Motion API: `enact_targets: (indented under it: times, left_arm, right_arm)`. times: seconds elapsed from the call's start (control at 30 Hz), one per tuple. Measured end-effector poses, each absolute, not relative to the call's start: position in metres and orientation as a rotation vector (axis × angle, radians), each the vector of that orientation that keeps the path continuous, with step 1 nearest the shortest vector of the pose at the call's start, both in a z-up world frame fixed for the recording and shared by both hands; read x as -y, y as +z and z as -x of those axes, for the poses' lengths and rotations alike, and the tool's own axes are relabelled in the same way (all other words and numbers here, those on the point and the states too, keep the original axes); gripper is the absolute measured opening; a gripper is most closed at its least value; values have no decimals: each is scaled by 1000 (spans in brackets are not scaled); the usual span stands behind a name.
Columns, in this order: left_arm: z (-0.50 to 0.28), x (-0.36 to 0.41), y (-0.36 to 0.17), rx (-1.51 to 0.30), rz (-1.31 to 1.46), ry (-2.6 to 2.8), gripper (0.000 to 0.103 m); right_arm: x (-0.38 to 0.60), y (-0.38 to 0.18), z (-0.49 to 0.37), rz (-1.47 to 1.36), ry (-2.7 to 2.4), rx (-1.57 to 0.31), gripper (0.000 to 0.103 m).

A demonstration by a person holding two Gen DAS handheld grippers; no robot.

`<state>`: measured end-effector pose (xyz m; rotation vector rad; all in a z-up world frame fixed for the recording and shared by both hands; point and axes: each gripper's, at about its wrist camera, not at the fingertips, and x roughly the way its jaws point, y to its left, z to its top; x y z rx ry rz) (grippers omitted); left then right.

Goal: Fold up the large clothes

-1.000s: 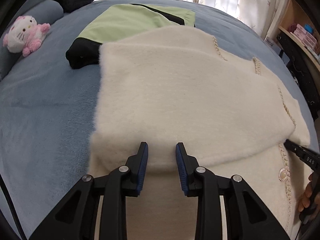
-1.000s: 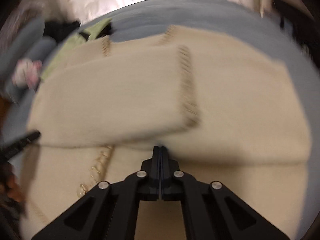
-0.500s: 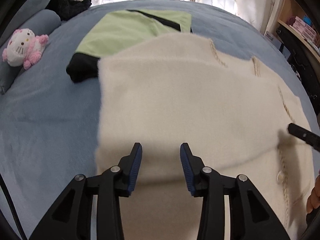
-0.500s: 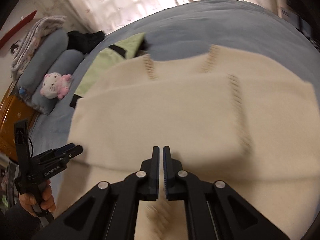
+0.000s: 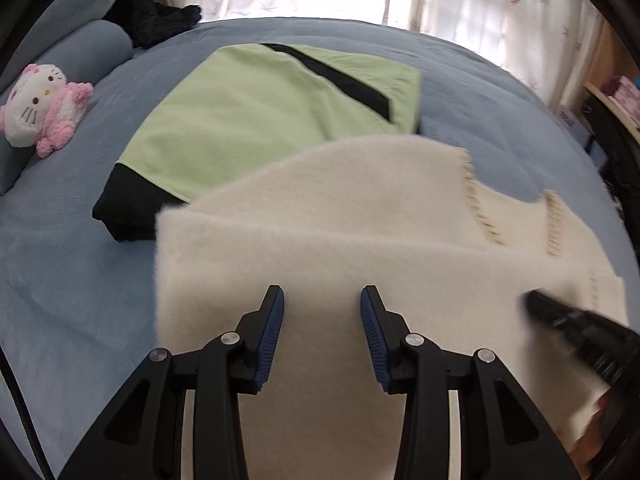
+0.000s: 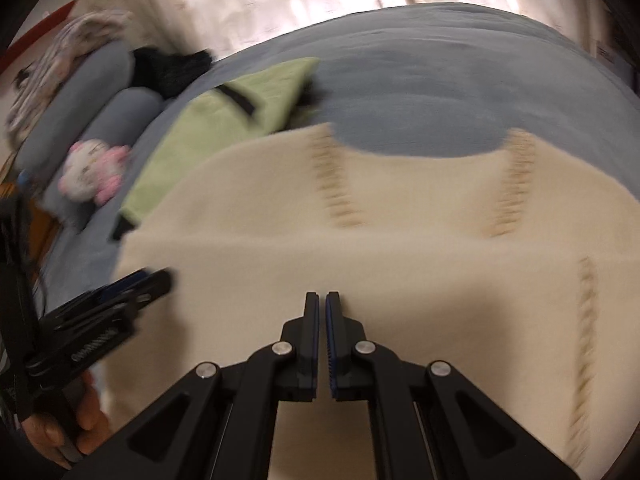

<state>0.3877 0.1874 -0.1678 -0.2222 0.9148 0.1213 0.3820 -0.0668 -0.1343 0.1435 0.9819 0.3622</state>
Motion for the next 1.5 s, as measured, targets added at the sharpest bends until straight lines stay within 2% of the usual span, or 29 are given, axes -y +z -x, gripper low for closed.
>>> enact_targets:
  times: [0.27,0.47,0.67,0.83,1.0,1.13,1.3,1.5]
  left_arm:
    - [-394,-220,-181,-854,227,174,43]
    - [-395,-222,-182,-864,205,200,46]
    - [-395,-222,-177,-914,222,193,56]
    - [-381,-217,-171,-953,204,198,58]
    - [-345,-205,-154,-977,147,177,58]
    - [-308,-204,-131,-983,123,159,58]
    - [-254,-207,-98,-961,95,143,59]
    - [-188,-217,-61,-912,109,140,66]
  right_arm:
    - [187,-140,-388,-284,206,-943,0]
    - [167,-136,-375,-124,162,-926,2]
    - [162,-135,-367,-110,132,-945,3]
    - [165,-130,-345,-93,140,-975,3]
    - [171,-119,-314,-85,153,-1002,4]
    - [177,-100,-282,-58,131,-983,11]
    - [186,-72,-241,-77,135,-955,12]
    - [189,-43,-187,-76,145,-920,13]
